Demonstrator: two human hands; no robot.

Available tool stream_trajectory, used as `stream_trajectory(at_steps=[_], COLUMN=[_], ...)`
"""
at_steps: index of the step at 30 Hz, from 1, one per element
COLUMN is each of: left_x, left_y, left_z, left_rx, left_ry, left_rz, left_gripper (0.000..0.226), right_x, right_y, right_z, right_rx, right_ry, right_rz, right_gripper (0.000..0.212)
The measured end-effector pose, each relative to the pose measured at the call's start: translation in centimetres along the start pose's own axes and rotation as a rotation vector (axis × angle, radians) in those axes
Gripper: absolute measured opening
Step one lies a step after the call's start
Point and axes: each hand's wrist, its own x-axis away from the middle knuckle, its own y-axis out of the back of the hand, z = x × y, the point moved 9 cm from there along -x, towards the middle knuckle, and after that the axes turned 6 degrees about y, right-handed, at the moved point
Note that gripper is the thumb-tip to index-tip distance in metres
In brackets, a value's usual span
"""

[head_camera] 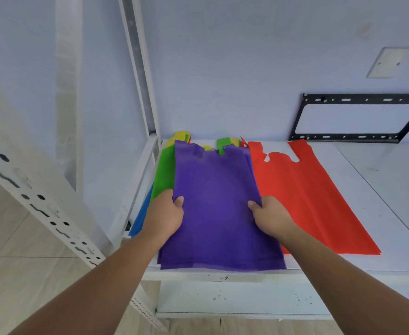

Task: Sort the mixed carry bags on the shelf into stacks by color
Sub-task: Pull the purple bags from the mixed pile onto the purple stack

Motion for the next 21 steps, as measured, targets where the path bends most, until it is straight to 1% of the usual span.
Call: stream_trajectory(at_steps=[4,7,8,11,13,15,17,19,21], left_x=[0.3,-0.2,-0.2,0.3,0.5,0.3,0.6,1.4,1.8], left_y=[3.1,4.5,4.6,3.0,0.0,-4.8,-9.7,-13.1,-15.6], left_z=[-4.8,-9.5,-11.2,-16.0,-18.6,-20.4,-22.4,-25.2,-29.1], left_rx=[0.129,0.174,0.191,0.254,0.269,0.235,0.185,0.115,0.058], left_ry=[-0.096,-0.186,-0.220,-0.294,-0.275,-0.184,-0.097,-0.083,-0.109], left_rz=[-0.138,-0.199,-0.210,-0.231,-0.194,-0.078,0.038,0.077,0.054], left_gripper=[0.032,0.031,0.031,0.031,0.031,0.034,0.037,0.038,0.040], right_x=[-0.9,-1.8,-1.9,-2.1,-2.4,-2.5,-2.8,-3.1,-4.0], right_y=[4.7,9.5,11.2,15.6,17.5,19.5,22.2,25.6,29.3], right_z=[1.7,2.1,2.0,0.2,-2.9,-6.8,-10.7,-13.8,-16.4], right_rx=[-0.064,-0.217,-0.271,-0.400,-0.478,-0.514,-0.475,-0.426,-0.423], right_ry=[0.099,0.155,0.172,0.176,0.083,-0.041,-0.143,-0.186,-0.171], right_rz=[-0.125,-0.148,-0.156,-0.171,-0.126,-0.081,-0.039,-0.015,-0.016], right_gripper=[0.038,0.049,0.049,0.042,0.037,0.030,0.027,0.027,0.028])
